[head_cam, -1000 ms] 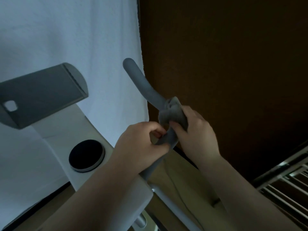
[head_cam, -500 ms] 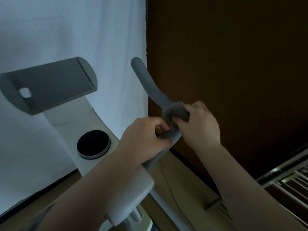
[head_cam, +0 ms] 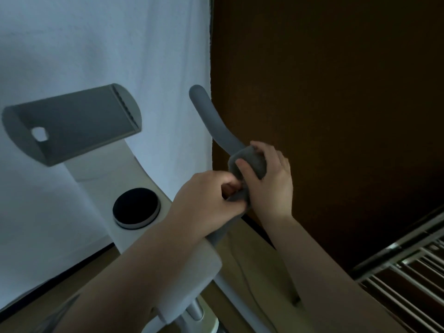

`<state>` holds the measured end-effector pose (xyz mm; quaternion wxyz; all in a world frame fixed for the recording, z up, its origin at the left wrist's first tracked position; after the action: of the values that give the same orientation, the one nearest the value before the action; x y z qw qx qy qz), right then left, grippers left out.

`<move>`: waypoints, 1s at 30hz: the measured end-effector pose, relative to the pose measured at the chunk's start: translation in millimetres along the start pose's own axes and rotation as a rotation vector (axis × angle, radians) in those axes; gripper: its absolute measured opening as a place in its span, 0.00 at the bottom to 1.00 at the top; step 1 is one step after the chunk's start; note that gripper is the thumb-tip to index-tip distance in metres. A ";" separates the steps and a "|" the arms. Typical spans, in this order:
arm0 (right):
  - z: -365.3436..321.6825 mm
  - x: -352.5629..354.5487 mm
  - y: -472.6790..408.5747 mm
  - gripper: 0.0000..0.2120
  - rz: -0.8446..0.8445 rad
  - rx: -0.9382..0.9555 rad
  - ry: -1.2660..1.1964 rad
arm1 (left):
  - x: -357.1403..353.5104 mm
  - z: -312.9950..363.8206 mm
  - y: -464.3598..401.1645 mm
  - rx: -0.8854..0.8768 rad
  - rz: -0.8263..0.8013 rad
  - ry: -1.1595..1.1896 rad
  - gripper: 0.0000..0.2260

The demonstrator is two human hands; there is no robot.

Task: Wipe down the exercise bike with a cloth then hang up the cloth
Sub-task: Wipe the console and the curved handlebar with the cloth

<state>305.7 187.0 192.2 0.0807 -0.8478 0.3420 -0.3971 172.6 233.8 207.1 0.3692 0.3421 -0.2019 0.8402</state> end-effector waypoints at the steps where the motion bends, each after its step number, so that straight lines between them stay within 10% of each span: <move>1: 1.3 3.3 10.3 0.17 0.005 0.012 -0.029 | -0.1 0.6 0.6 0.007 0.002 0.002 0.08; 30: 11.9 -2.0 -22.9 0.19 -0.075 -0.415 -0.368 | 1.2 2.3 -1.9 0.030 -0.013 -0.017 0.12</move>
<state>325.3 204.0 192.3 -0.0488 -0.9161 0.3641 -0.1606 174.3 234.2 209.7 0.3676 0.3562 -0.1901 0.8378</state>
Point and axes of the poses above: each hand's wrist, its own y-axis away from the middle knuckle, its own x-axis out of the back of the hand, z = x × y, the point moved 1 cm from there along -y, towards the middle knuckle, and after that the axes turned 7 degrees about -z, right-handed, at the moved point
